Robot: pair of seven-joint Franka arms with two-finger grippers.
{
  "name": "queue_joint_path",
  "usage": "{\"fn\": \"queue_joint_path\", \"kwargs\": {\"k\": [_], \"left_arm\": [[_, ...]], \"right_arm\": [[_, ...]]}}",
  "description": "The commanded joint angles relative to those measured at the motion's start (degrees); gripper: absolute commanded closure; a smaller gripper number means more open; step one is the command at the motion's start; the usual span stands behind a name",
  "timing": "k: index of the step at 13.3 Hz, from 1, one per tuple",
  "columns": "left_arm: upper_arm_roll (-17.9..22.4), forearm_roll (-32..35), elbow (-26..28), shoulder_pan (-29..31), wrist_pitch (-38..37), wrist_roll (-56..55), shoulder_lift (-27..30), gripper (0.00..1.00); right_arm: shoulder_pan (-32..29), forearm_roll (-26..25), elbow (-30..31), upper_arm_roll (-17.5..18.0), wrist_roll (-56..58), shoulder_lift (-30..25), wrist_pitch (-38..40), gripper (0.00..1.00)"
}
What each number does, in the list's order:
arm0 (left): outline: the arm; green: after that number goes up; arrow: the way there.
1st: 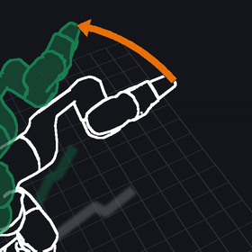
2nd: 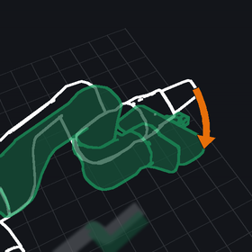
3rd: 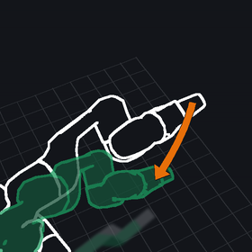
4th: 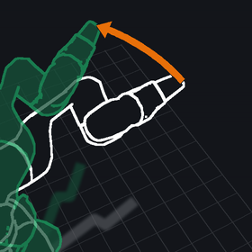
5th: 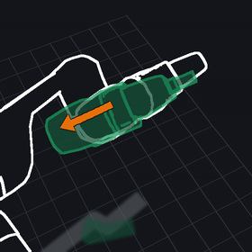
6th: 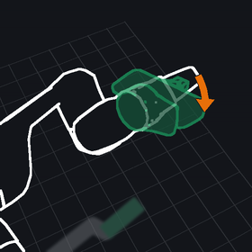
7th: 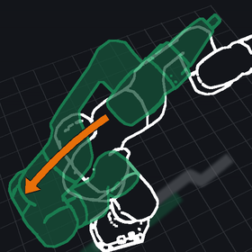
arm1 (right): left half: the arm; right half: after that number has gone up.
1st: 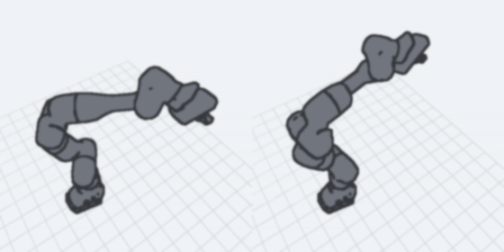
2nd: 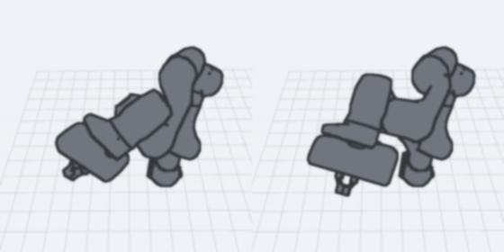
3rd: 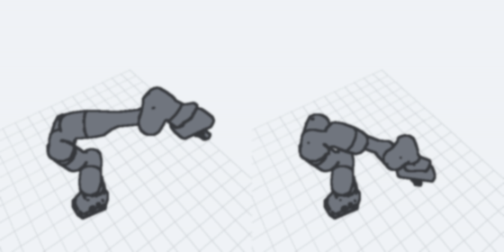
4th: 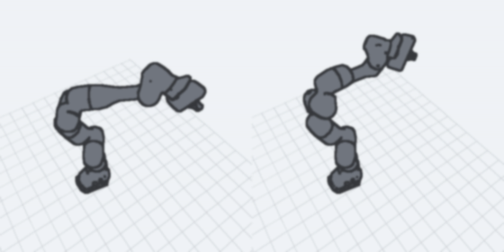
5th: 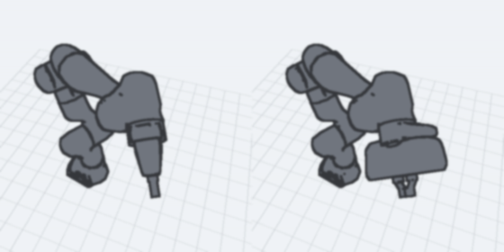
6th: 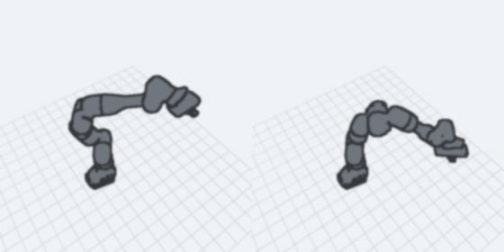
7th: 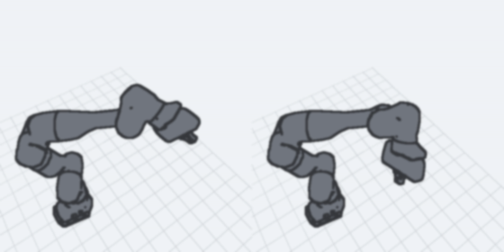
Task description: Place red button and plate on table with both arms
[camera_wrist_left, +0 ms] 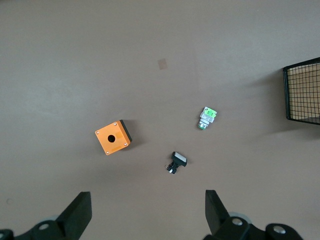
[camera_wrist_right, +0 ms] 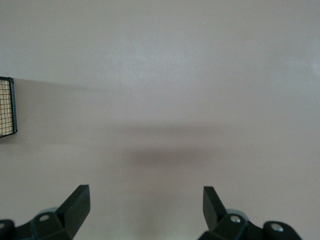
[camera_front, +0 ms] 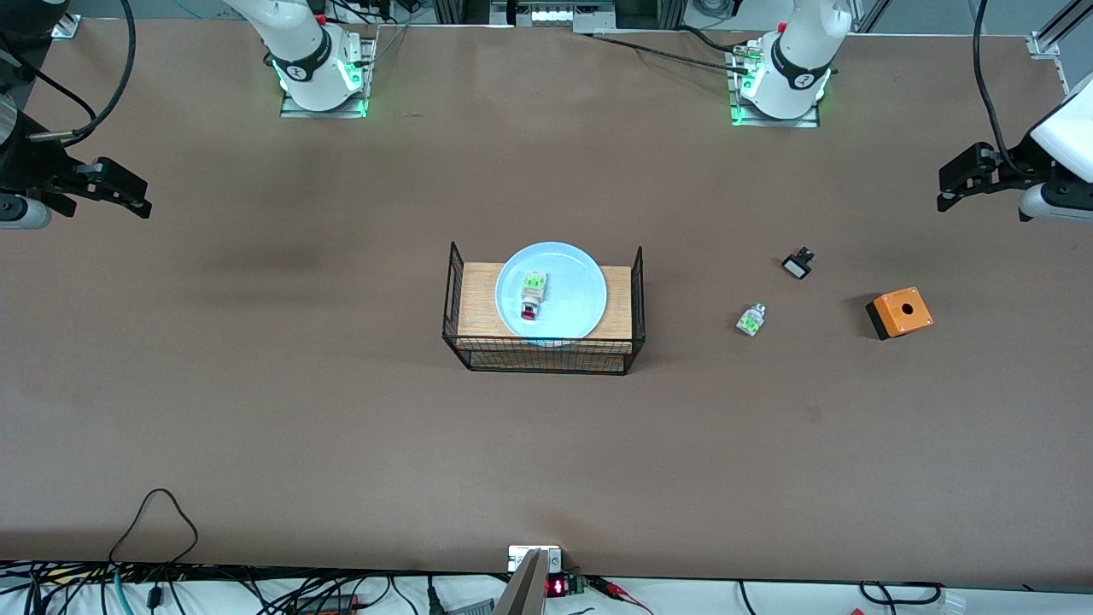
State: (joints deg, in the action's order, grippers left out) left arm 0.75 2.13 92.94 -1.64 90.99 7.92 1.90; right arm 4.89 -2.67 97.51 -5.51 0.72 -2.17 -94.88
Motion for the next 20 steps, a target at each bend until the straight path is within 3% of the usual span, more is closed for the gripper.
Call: {"fn": "queue_joint_path", "kwargs": {"k": [1,5,9,14,17,20], "left_arm": [[-0.6,-0.2,-2.0,0.0,-2.4,0.5,-0.8,0.0],[-1.1,-0.6,-2.0,0.0,-3.3,0.2,-0.8,0.0],[-6.7,-0.8,-2.1,0.0,-4.8,-1.6,-1.5,0.0],[-18.3,-0.8,-5.2,-0.3,-4.3,-18.5,-6.8,0.0],[-26.0,-0.9,-9.5,-2.7,-0.8,-27.3,-13.7,0.0],[-27.7,-0.4,-11.5,-9.9,7.9,-41.6,-19.5,0.0]], "right_arm": [[0.2,0.4,-0.4,-0.2,0.6,-0.3,1.1,0.0],[0.2,0.4,-0.4,-0.2,0.6,-0.4,1.2,0.0],[0.2,0.4,-0.4,-0.2,0.6,-0.3,1.2,0.0],[0.2,0.4,-0.4,-0.2,0.6,-0.3,1.2,0.0],[0.1,0.4,-0.4,-0.3,0.7,-0.3,1.2,0.0],[0.0,0.4,-0.4,-0.3,0.7,-0.4,1.3,0.0]]}}
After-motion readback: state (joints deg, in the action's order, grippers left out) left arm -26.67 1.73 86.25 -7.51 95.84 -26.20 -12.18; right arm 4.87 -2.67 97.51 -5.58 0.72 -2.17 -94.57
